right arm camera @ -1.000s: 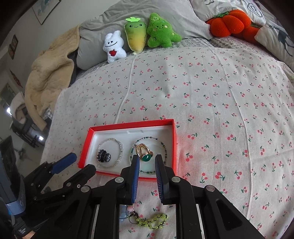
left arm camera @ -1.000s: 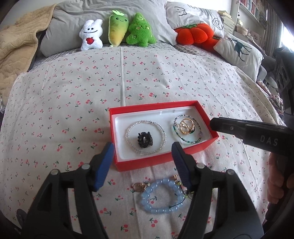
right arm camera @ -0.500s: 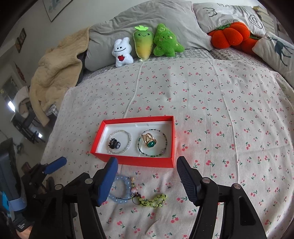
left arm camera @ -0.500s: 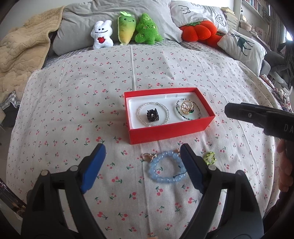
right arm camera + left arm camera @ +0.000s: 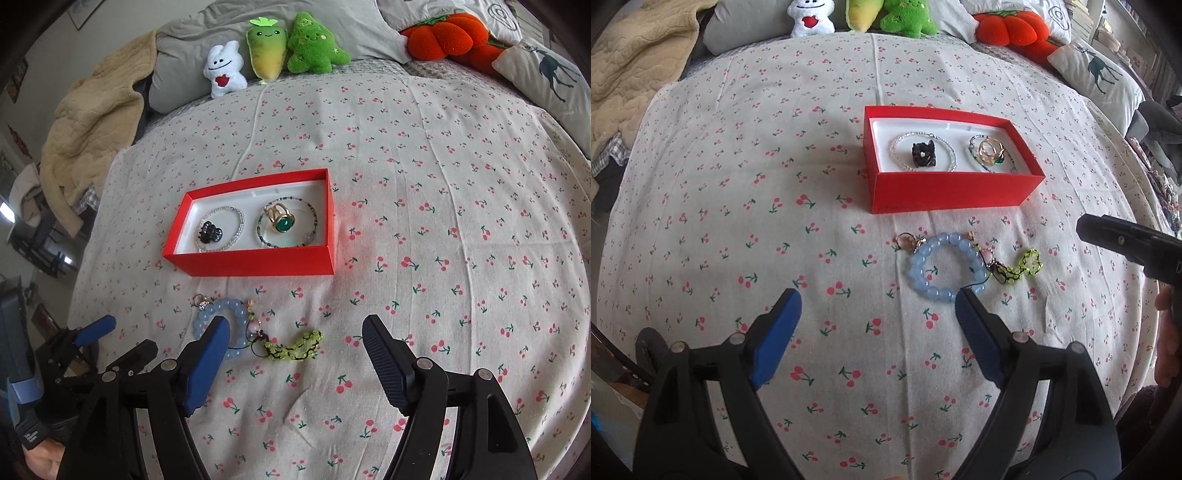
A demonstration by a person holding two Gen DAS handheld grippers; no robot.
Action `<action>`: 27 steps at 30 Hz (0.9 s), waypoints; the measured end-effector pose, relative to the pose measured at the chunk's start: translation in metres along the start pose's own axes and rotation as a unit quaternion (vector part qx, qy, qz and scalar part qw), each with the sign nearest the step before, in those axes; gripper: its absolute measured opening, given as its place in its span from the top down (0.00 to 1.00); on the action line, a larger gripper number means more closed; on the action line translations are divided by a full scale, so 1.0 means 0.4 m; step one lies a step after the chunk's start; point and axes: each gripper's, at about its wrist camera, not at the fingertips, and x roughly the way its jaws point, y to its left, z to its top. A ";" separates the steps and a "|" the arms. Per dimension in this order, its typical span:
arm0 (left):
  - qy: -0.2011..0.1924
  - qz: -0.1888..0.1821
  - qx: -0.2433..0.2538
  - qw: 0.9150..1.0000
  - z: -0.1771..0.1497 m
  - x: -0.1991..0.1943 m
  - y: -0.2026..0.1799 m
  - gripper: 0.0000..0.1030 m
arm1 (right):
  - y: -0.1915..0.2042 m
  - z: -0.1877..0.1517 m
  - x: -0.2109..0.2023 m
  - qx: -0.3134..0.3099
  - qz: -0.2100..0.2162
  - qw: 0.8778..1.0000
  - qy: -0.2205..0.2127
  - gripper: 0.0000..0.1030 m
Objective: Organize jewelry
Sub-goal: 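Withdraw both open tools from the red box, then grasp the light-blue bead bracelet with the left tool while the right tool grasps the green beaded keychain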
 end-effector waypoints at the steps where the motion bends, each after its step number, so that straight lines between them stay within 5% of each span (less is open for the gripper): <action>1: 0.007 -0.010 -0.009 1.000 0.000 0.006 0.008 0.17 | -0.004 -0.003 0.006 0.003 -0.003 1.000 0.005 0.27; 8: 0.036 -0.070 -0.071 0.994 0.003 0.045 0.044 0.20 | -0.028 -0.011 0.043 0.020 -0.013 0.999 0.032 0.27; 15: 0.061 -0.110 -0.101 0.987 0.014 0.101 0.024 0.53 | -0.045 -0.014 0.072 0.032 -0.013 0.998 0.047 0.27; 27: 0.061 -0.056 -0.061 0.995 0.035 0.160 -0.043 0.66 | -0.062 -0.010 0.093 0.038 -0.015 0.998 0.056 0.27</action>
